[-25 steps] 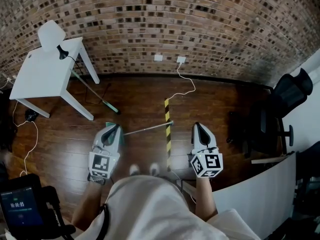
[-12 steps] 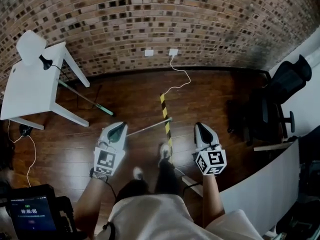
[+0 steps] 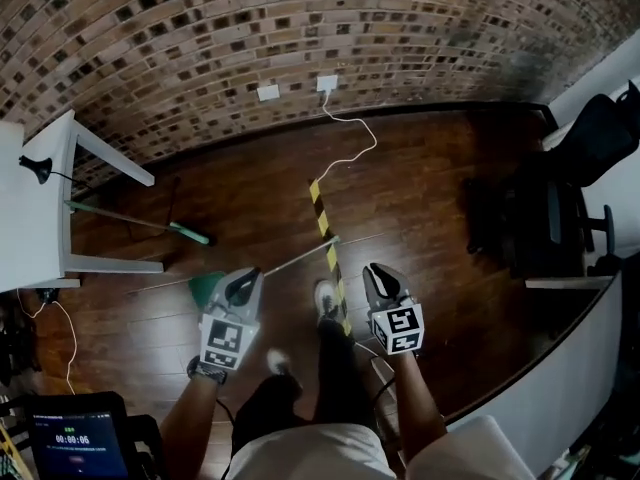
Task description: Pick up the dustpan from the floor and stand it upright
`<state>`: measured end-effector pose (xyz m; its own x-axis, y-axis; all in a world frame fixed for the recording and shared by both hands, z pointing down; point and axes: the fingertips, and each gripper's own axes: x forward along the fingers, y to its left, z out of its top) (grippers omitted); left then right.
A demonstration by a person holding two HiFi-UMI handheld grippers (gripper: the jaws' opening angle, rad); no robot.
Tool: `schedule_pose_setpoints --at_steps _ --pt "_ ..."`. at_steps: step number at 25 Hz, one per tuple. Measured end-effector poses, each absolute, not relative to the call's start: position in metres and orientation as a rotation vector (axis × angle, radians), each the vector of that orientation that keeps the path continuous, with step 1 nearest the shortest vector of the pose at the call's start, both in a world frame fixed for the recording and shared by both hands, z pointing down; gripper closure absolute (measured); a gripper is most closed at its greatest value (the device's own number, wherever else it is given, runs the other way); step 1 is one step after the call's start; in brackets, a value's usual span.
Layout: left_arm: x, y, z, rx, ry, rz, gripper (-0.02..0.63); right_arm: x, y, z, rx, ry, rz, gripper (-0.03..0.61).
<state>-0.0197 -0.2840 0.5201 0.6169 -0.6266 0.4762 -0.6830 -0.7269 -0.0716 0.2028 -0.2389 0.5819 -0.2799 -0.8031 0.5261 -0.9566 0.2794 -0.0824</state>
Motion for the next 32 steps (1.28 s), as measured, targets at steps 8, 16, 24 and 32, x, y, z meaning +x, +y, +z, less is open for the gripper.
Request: schedule_pose_setpoints --at_steps 8,16,24,32 --pt "0.039 -0.324 0.688 2.661 -0.943 0.8 0.612 0.235 -0.278 0.771 1.449 -2.137 0.603 0.486" --pt "0.074 -0.339 0.872 2.602 -0.82 0.842 0.612 0.271 -0.309 0.948 1.513 -2.058 0.639 0.462" --pt "0.081 -0.344 0.998 2.589 -0.736 0.864 0.612 0.271 -0.324 1.094 1.428 -2.03 0.593 0.417" --pt "0.071 -0.361 1.077 2.619 -0.713 0.877 0.612 0.245 -0.343 1.208 1.161 -2.007 0.396 0.385"
